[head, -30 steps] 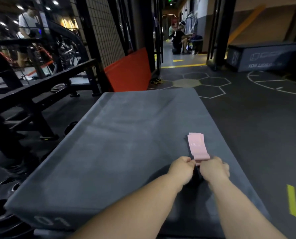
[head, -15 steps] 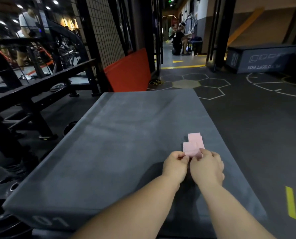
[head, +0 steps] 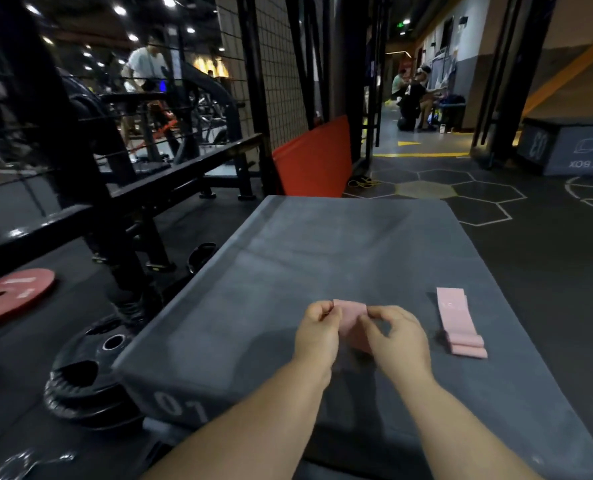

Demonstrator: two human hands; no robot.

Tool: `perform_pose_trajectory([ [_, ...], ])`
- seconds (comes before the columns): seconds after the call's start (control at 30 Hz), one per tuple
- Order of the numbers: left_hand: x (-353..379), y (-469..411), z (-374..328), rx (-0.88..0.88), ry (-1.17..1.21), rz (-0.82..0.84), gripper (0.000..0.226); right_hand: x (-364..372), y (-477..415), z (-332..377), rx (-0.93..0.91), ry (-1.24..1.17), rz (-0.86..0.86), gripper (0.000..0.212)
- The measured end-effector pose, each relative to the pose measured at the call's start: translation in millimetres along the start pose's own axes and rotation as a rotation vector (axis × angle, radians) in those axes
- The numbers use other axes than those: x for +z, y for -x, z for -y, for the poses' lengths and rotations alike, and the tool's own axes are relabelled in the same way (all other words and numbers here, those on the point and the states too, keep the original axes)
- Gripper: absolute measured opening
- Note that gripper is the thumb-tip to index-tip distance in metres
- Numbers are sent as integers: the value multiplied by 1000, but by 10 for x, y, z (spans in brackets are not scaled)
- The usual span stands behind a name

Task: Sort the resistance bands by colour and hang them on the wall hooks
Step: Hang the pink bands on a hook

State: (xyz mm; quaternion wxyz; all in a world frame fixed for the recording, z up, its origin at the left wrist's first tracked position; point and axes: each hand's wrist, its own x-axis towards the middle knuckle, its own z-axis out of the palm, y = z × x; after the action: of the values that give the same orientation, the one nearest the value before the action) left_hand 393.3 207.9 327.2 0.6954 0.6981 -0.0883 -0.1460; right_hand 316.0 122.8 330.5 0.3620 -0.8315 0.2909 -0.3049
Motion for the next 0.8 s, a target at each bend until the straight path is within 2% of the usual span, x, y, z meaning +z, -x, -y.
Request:
perform_pose_trajectory([
  [0.07, -238, 51, -84, 2, 26, -9, 9, 95, 56, 115, -75, -72, 47, 2],
  [0.13, -472, 112, -176, -21, 26, -21, 10, 185, 127, 215, -122, -140, 98, 18],
  [0.23, -839, 168, -279, -54, -2, -57, 10, 307, 227, 392, -159, -220, 195, 27],
  [0.4, -1427, 298, -395, -63, -130, 18, 11, 582, 385, 647, -237, -264, 641, 77],
  [0.6, -2027, 511, -443, -112, -315, 91, 15, 920, 646, 1056, -374, -175, 759, 70],
  [0.7, -2272, 572, -461, -123, -276, 99, 22, 992, 782, 1237, -407, -166, 764, 64],
  [0.8, -2496, 618, -457, -100, -231, 50, 11, 1048, 891, 1348, -405, -182, 741, 59],
])
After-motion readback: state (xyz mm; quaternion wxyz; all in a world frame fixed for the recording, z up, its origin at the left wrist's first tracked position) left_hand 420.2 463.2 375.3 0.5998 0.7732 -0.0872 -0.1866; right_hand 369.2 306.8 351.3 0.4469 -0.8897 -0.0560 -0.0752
